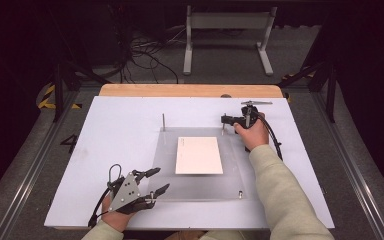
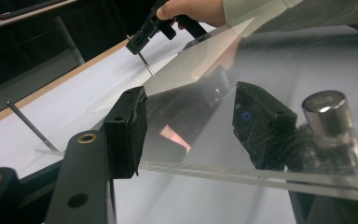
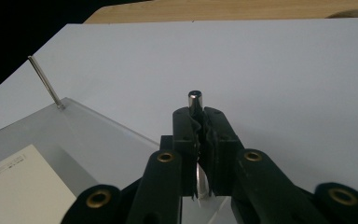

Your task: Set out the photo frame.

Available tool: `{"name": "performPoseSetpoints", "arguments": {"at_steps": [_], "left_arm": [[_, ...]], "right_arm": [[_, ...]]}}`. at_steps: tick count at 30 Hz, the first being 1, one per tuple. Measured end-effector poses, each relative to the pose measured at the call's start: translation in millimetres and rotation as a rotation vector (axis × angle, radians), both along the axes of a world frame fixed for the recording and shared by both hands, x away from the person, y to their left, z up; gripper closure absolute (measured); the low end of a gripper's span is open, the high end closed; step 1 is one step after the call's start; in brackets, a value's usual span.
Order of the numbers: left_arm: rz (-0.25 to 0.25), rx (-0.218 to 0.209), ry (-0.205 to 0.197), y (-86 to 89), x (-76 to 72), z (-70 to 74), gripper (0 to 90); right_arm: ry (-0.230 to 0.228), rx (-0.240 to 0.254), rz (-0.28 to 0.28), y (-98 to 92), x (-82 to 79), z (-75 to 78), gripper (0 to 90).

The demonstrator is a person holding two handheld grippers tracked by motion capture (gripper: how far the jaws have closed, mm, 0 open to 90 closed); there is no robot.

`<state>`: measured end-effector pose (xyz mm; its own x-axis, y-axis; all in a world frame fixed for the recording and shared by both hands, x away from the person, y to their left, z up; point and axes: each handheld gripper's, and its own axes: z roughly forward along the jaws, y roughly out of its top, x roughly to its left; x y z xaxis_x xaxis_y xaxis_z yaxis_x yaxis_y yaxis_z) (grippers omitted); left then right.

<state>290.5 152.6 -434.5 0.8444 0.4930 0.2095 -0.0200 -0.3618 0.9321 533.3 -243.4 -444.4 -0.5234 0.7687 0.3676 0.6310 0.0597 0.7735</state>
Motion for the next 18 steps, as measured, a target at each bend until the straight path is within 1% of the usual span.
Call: {"name": "performPoseSetpoints", "arguments": {"at_steps": [2, 4, 6, 7, 9, 10, 11, 14, 15, 16, 18], "left_arm": [[0.0, -0.002, 0.004, 0.0, 0.1, 0.1, 44.6], [-0.002, 0.002, 0.006, 0.6, 0.6, 0.6, 44.6], [-0.003, 0.002, 0.008, 0.9, 1.2, 1.5, 44.6], [-0.004, 0.003, 0.01, 1.0, 1.3, 1.9, 44.6], [-0.004, 0.004, 0.011, 1.0, 1.5, 2.3, 44.6], [-0.004, 0.004, 0.012, 1.0, 1.7, 2.6, 44.6], [-0.002, 0.003, 0.012, 0.9, 1.9, 3.1, 44.7], [0.0, 0.009, 0.015, 1.0, 2.2, 5.0, 44.7], [0.002, 0.006, 0.018, 0.8, 2.3, 5.4, 44.6], [0.001, 0.006, 0.024, 0.8, 2.5, 6.3, 44.6], [-0.001, 0.006, 0.027, 1.1, 3.5, 7.8, 44.6]], "right_arm": [[0.001, -0.003, 0.0, 0.0, -0.4, 0.5, 82.9], [-0.003, -0.018, -0.004, 0.9, -1.8, 2.5, 80.5], [-0.006, -0.025, -0.013, -0.3, -4.0, 5.0, 71.3], [-0.007, -0.016, -0.012, -2.0, -6.6, 7.6, 69.5], [-0.027, -0.019, -0.012, -4.6, -11.2, 12.3, 65.8], [-0.027, -0.019, -0.012, -4.6, -11.2, 12.3, 65.8], [-0.044, -0.023, -0.007, -6.5, -14.6, 15.1, 65.7], [-0.068, -0.019, 0.008, -12.0, -24.0, 21.8, 64.3], [-0.087, -0.027, 0.014, -14.2, -28.6, 24.5, 63.9], [-0.094, -0.029, 0.019, -16.1, -32.7, 26.9, 63.6], [-0.122, -0.04, 0.032, -20.9, -43.2, 32.4, 62.8]]}}
